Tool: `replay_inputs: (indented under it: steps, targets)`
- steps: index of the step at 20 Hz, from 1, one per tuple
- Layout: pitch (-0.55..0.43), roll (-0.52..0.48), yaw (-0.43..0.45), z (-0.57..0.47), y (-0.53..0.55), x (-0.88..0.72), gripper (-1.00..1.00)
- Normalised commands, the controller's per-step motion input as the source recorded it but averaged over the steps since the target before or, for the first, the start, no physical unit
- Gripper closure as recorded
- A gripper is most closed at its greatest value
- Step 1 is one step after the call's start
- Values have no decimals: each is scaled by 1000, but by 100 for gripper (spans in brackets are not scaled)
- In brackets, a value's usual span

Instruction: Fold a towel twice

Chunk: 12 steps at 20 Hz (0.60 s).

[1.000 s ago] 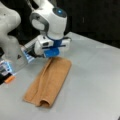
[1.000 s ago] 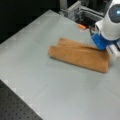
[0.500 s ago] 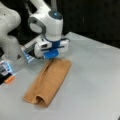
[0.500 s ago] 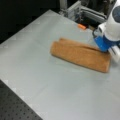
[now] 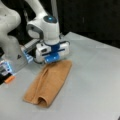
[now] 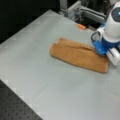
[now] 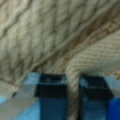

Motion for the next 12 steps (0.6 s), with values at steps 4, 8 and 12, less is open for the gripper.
replay_inputs:
  steps: [4,8,12]
  targets:
    - [-80,120,-7,-51,-168,-203,-100]
    - [2,127,-32,2,-165,-293,-100]
    - [56,131,-46,102,-136,-319,-100]
